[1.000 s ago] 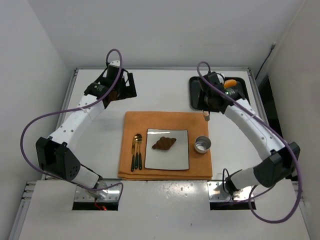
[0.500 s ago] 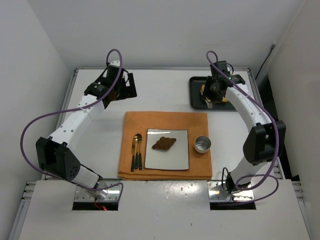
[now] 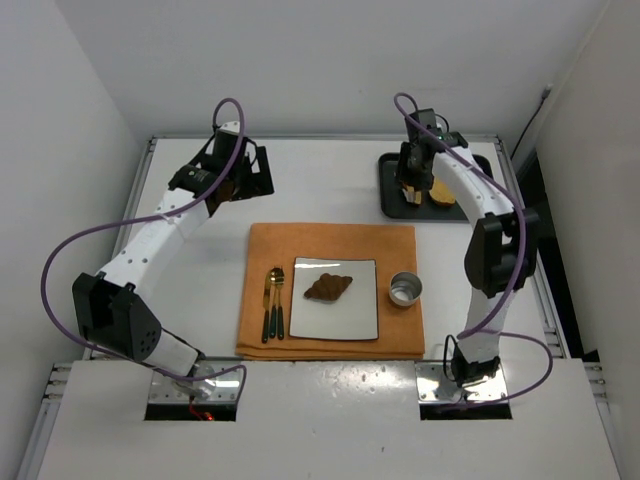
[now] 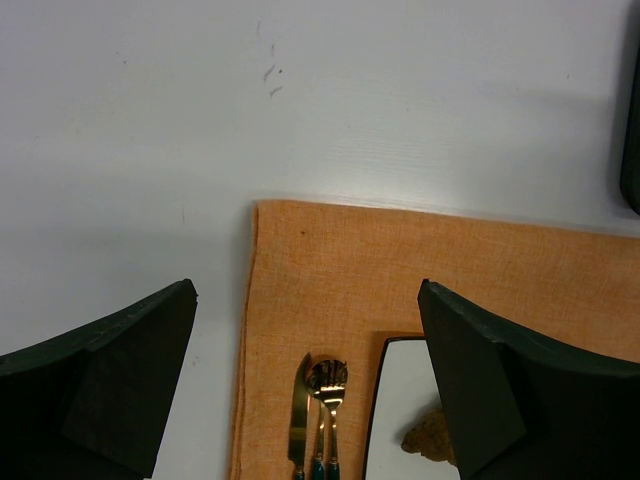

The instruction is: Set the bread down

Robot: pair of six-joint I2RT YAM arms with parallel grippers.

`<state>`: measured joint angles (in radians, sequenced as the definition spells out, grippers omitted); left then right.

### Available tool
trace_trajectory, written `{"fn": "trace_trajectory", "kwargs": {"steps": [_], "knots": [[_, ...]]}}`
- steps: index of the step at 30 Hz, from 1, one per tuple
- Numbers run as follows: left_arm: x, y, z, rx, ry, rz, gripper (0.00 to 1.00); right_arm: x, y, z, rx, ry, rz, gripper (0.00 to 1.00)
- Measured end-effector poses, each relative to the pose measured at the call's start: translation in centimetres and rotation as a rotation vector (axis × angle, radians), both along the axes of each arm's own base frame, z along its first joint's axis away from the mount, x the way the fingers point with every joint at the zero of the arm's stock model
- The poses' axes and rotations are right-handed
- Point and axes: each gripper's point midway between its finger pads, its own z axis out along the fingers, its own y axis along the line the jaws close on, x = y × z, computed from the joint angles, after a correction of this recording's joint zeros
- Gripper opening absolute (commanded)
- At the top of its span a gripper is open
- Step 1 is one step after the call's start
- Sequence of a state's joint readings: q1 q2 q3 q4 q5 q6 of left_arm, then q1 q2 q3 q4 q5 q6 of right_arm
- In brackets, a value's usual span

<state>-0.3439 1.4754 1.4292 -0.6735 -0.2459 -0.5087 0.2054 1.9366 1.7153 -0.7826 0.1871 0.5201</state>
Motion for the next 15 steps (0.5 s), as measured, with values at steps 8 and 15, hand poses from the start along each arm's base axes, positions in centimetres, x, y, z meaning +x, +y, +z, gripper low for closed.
{"fn": "trace_trajectory", "kwargs": {"steps": [8,15], "knots": [[0.1,0.4,0.0,-0.001,0.0,0.011,0.99,-0.4,-1.2,-3.2,-0.072,0.078,-0.024,0.37],[0.1,0.4,0.0,-0.001,0.001,0.011,0.99,-1.0,-1.4,-3.7,-0.082,0.104,-0.026,0.04]]}}
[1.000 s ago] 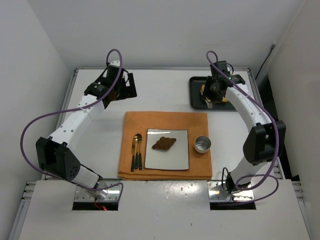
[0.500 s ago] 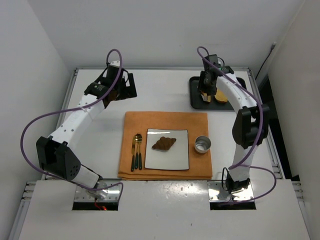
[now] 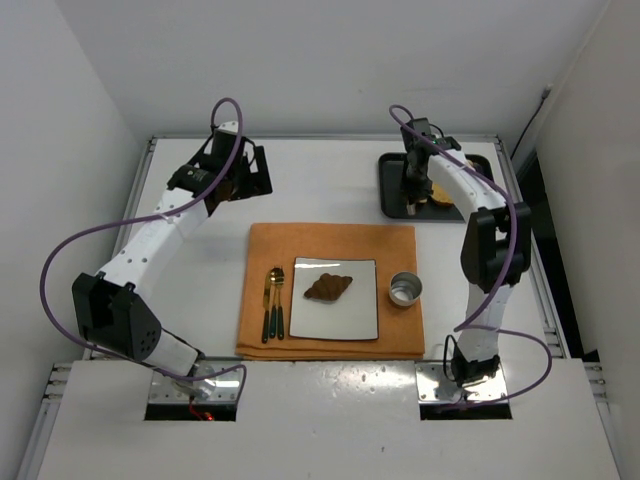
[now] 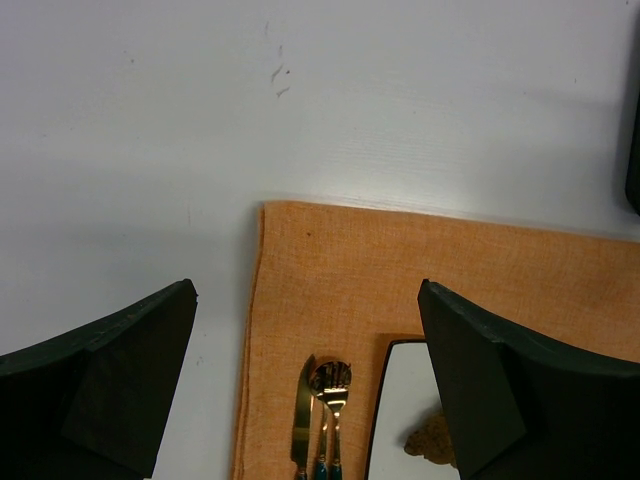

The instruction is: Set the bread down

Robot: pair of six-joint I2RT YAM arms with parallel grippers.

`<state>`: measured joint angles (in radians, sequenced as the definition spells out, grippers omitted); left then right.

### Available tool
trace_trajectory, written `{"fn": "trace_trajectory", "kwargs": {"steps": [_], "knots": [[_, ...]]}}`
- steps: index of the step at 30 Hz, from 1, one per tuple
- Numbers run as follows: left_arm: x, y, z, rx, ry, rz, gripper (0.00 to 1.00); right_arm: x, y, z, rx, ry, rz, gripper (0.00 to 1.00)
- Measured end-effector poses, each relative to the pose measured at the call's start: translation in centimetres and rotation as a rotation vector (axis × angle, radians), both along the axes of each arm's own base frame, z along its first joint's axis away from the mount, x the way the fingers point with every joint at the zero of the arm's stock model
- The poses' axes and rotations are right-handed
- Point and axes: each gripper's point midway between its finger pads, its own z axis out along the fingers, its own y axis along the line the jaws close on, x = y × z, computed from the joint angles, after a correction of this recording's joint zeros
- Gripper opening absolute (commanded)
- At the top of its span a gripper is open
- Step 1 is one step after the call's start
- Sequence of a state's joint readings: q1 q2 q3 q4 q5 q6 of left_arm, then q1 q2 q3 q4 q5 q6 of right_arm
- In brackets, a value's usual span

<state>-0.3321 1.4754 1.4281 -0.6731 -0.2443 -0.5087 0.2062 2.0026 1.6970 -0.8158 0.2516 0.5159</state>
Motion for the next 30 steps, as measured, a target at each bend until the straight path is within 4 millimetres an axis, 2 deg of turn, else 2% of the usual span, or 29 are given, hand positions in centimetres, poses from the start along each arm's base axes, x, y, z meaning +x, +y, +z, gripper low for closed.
{"fn": "trace_trajectory", "kwargs": {"steps": [4,6,8,10,12,14,16,19,23,24,30], "knots": [[-0.1,0.0,-0.2,0.001,0.004,0.0,0.99,-0.3,0.3,1.3,0.016,-0.015,0.005,0.03],[-0.1,0.0,-0.2,0.002,0.006,0.0,0.99,-0.9,0.9,3.8,0.054,-0.06,0.021,0.03],[-0.1,0.0,-0.3,0.002,0.006,0.0,0.99,-2.1,1.6,7.4,0.106,-0.131,0.047,0.03],[-0.1,0.0,-0.2,0.001,0.005,0.0,0.99,-3.7,2.6,11.2,0.161,-0.209,0.085,0.03],[-0.1,0.0,-0.2,0.001,0.005,0.0,0.99,-6.4,4.0,15.4,0.226,-0.298,0.146,0.03],[-0.1,0.0,-0.2,0.001,0.006,-0.001,0.99,-9.0,5.5,18.1,0.281,-0.35,0.214,0.05],[-0.1,0.0,-0.2,0.001,0.006,0.0,0.99,-11.8,6.9,19.1,0.329,-0.367,0.279,0.05],[-0.1,0.1,-0.2,0.001,0.005,0.004,0.99,-16.1,8.9,18.2,0.391,-0.31,0.361,0.05],[0.1,0.4,0.1,0.004,-0.001,0.014,0.99,-20.4,11.0,14.9,0.434,-0.179,0.418,0.05],[0.1,0.4,0.1,0.004,-0.002,0.015,0.99,-22.0,11.4,13.4,0.437,-0.126,0.43,0.05],[0.2,0.7,0.5,0.002,-0.007,0.026,0.99,-28.1,11.9,8.0,0.44,0.074,0.451,0.05]]}}
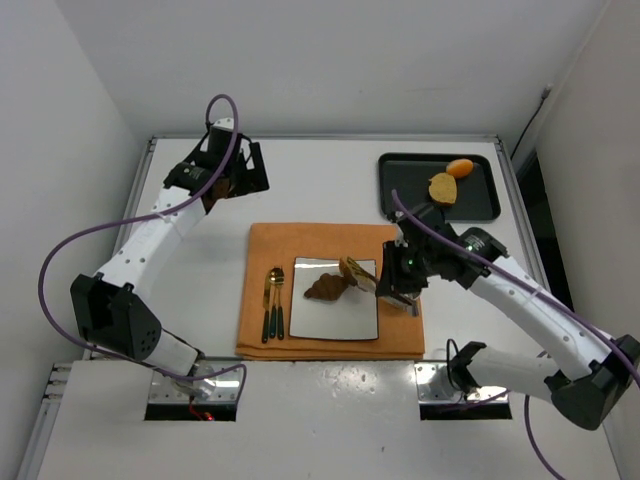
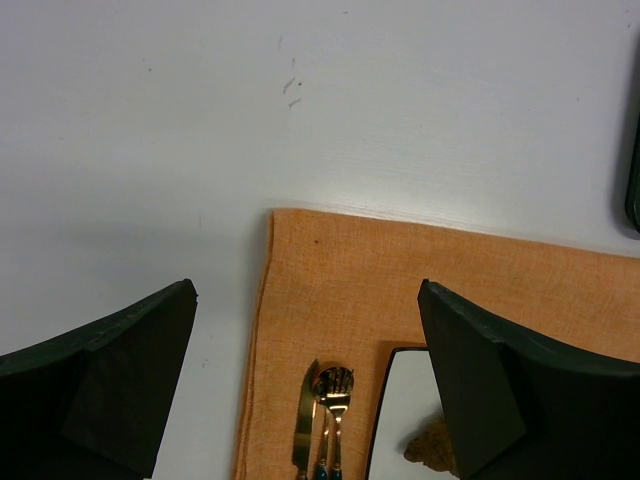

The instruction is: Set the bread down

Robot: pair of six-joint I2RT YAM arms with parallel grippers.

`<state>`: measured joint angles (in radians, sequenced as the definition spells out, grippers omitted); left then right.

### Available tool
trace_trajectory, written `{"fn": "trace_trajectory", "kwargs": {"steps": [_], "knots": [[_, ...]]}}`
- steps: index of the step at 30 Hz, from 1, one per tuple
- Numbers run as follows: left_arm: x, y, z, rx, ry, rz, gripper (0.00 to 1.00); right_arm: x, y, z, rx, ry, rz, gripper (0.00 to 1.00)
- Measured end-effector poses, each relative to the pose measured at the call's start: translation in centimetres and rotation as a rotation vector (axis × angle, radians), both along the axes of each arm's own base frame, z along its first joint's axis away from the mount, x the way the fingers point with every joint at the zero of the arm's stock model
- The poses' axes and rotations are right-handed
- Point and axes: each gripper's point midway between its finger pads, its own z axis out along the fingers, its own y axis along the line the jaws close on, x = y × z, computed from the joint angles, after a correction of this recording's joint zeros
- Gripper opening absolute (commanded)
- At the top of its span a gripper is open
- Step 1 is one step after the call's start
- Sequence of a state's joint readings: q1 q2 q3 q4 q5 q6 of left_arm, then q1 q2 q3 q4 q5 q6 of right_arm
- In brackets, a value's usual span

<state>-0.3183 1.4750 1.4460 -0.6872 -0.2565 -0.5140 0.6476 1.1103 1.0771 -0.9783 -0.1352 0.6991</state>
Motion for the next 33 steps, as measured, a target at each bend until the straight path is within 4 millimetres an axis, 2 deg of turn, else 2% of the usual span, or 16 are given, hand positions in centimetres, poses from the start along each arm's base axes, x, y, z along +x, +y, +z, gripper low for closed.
{"fn": "trace_trajectory", "kwargs": {"steps": [3,8,12,14,18,21,33], "knots": [[0.1,0.1,0.2,-0.001,-0.004,0.003,0.99,-1.6,0.0,-1.0,-0.013,0.045,0.007,0.05],[0.0,0.0,0.2,-0.005,-0.002,0.006,0.99,-2.9,0.0,-0.5,0.009,0.046,0.013,0.05],[0.0,0.0,0.1,-0.011,0.0,0.006,0.99,-4.2,-0.3,-1.4,-0.004,0.083,0.015,0.06],[0.0,-0.1,0.1,-0.013,0.001,0.005,0.99,-4.6,-0.4,-1.8,-0.012,0.098,0.02,0.1],[0.0,-0.2,0.1,-0.017,0.002,0.004,0.99,-5.1,-0.3,-2.2,-0.017,0.116,0.028,0.35],[0.0,-0.2,0.1,-0.017,0.002,0.003,0.99,-5.3,-0.3,-2.3,-0.015,0.125,0.027,0.42],[0.0,-0.4,-0.3,-0.023,0.016,-0.007,0.99,-5.2,-0.7,-2.1,-0.051,0.125,0.024,0.43]]}}
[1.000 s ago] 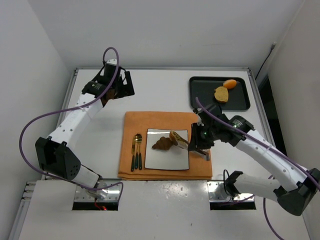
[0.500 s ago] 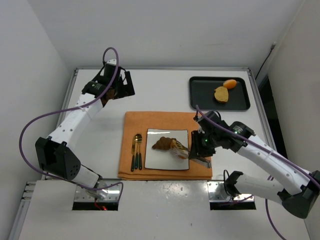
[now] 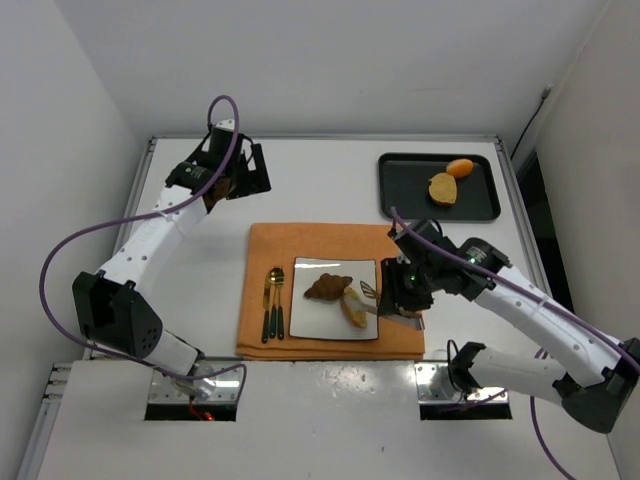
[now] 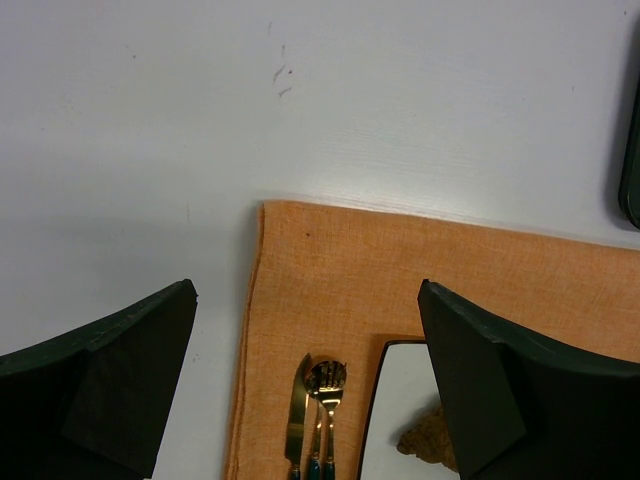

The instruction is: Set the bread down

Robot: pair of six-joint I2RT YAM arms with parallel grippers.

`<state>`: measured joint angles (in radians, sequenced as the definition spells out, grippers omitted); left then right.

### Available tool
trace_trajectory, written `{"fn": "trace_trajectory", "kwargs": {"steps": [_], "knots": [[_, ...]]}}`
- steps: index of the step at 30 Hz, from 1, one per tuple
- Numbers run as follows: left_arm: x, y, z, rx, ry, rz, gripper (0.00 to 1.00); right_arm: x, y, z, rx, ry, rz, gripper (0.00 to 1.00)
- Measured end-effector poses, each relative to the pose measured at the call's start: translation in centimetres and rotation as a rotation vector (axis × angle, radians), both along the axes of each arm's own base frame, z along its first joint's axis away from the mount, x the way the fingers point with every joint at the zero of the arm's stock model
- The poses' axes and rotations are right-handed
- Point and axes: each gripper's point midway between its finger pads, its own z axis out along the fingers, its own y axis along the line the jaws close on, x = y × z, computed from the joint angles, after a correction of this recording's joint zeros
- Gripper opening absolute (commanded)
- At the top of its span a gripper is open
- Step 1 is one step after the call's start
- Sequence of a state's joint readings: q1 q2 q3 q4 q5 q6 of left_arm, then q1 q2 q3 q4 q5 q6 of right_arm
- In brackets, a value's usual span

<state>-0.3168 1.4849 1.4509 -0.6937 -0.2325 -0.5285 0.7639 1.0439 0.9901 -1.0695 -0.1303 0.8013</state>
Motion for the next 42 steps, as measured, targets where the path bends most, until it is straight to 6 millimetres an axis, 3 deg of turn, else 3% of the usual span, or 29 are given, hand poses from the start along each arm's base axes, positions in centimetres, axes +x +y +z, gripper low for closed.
{"fn": "trace_trajectory", "kwargs": {"steps": [4,7,11,16,20,24,27,30,33,38,42], "knots": [[0.0,0.0,-0.1,0.001,0.003,0.0,0.99,1.8,-0.4,2.7,-0.028,-0.09,-0.028,0.38],[0.0,0.0,-0.1,-0.001,0.003,-0.002,0.99,4.9,-0.6,6.0,-0.037,-0.233,-0.096,0.38],[0.0,-0.1,-0.1,-0.002,0.003,-0.003,0.99,8.4,-1.3,8.2,-0.071,-0.382,-0.197,0.38],[0.0,-0.1,-0.1,-0.002,0.004,-0.004,0.99,12.6,-2.9,7.8,-0.193,-0.468,-0.305,0.37],[0.0,-0.2,-0.1,-0.004,0.005,-0.007,0.99,15.9,-5.4,7.1,-0.265,-0.491,-0.403,0.36],[0.0,-0.2,-0.2,-0.006,0.006,-0.009,0.99,18.7,-8.9,7.1,-0.297,-0.502,-0.526,0.36],[0.0,-0.2,-0.2,-0.006,0.007,-0.011,0.99,20.5,-13.0,6.3,-0.306,-0.489,-0.658,0.36],[0.0,-0.3,-0.3,-0.008,0.011,-0.015,0.99,20.8,-17.7,4.1,-0.344,-0.44,-0.786,0.35],[0.0,-0.4,-0.3,-0.011,0.013,-0.02,0.99,19.6,-20.5,1.1,-0.373,-0.364,-0.861,0.35],[0.0,-0.5,-0.3,-0.016,0.012,-0.025,0.99,16.7,-21.8,-3.0,-0.38,-0.292,-0.925,0.35],[0.2,-0.7,-0.6,-0.019,0.019,-0.03,0.99,14.7,-22.6,-4.5,-0.374,-0.308,-0.978,0.35]]}}
